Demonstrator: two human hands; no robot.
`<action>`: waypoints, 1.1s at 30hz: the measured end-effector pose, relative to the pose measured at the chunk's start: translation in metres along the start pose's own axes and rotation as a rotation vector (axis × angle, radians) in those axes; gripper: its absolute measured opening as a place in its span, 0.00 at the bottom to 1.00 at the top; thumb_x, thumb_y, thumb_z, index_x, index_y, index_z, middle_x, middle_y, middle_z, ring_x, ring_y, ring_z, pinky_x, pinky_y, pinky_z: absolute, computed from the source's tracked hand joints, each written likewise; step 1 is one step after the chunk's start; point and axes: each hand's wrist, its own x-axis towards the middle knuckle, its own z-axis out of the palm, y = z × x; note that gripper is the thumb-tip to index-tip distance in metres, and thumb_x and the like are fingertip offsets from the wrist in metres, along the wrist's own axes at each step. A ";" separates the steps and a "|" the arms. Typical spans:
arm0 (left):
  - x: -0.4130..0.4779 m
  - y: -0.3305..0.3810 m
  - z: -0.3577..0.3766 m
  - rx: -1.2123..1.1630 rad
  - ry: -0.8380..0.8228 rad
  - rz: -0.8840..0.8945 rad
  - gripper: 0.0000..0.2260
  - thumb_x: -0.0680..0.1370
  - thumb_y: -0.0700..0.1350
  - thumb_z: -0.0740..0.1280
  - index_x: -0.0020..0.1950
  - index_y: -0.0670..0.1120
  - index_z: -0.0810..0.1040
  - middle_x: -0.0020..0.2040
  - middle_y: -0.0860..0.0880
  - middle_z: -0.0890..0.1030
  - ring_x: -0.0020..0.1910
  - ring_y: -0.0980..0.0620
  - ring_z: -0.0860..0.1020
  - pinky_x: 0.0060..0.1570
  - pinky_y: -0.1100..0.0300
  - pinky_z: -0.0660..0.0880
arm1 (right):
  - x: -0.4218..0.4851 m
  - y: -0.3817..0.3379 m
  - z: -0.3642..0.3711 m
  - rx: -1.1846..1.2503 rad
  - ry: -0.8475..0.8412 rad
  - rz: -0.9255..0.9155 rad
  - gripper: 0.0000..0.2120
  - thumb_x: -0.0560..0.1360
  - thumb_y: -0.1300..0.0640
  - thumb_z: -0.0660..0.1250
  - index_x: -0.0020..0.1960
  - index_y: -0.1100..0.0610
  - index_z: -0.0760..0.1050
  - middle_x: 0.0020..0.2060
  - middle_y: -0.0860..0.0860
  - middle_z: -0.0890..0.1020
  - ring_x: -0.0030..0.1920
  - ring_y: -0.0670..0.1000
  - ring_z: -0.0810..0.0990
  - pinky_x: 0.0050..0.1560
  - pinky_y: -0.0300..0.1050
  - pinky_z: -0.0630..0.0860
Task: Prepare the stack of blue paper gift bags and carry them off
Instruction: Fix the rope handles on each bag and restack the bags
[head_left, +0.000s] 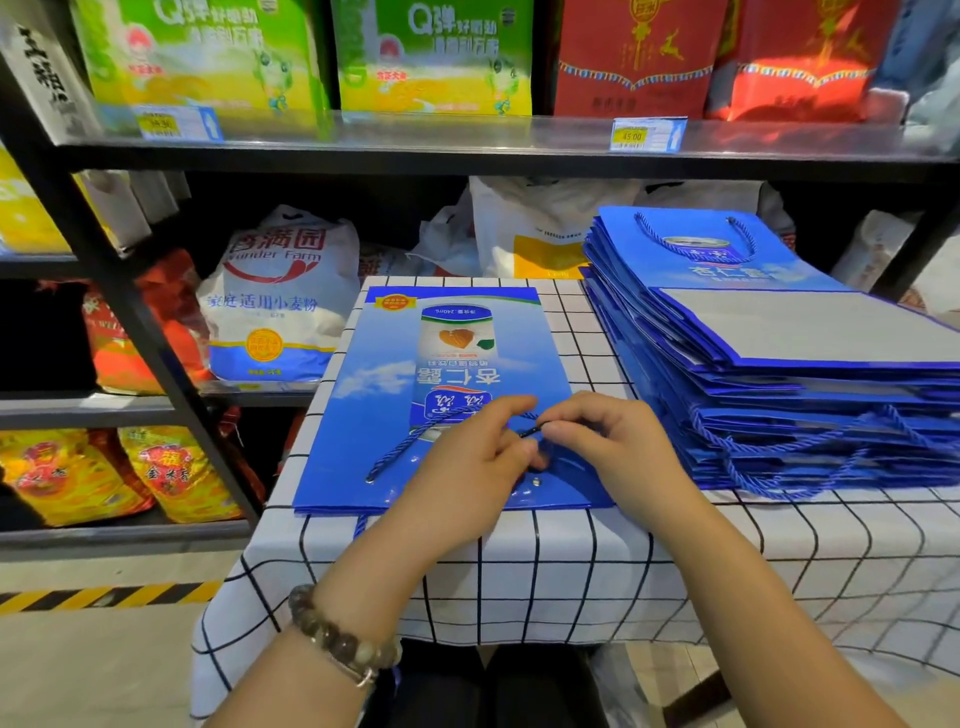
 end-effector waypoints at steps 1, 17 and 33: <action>-0.003 -0.001 -0.003 0.149 0.023 0.047 0.15 0.79 0.45 0.62 0.65 0.52 0.71 0.49 0.56 0.80 0.53 0.56 0.77 0.60 0.57 0.71 | 0.000 0.000 -0.003 -0.063 -0.020 -0.017 0.11 0.72 0.68 0.68 0.37 0.53 0.80 0.31 0.42 0.81 0.36 0.38 0.78 0.41 0.28 0.72; -0.020 -0.001 -0.027 0.732 0.035 0.092 0.16 0.76 0.60 0.61 0.60 0.57 0.76 0.59 0.58 0.79 0.58 0.56 0.74 0.54 0.57 0.71 | 0.003 -0.008 -0.013 -0.699 -0.339 -0.169 0.06 0.76 0.58 0.66 0.49 0.56 0.81 0.39 0.43 0.75 0.44 0.46 0.75 0.49 0.39 0.70; -0.020 -0.001 -0.003 0.811 0.431 0.370 0.12 0.73 0.53 0.62 0.36 0.50 0.82 0.44 0.53 0.83 0.41 0.51 0.81 0.42 0.59 0.64 | -0.003 -0.009 -0.013 -0.619 -0.431 -0.004 0.13 0.77 0.63 0.60 0.59 0.56 0.76 0.50 0.47 0.76 0.54 0.46 0.74 0.59 0.40 0.69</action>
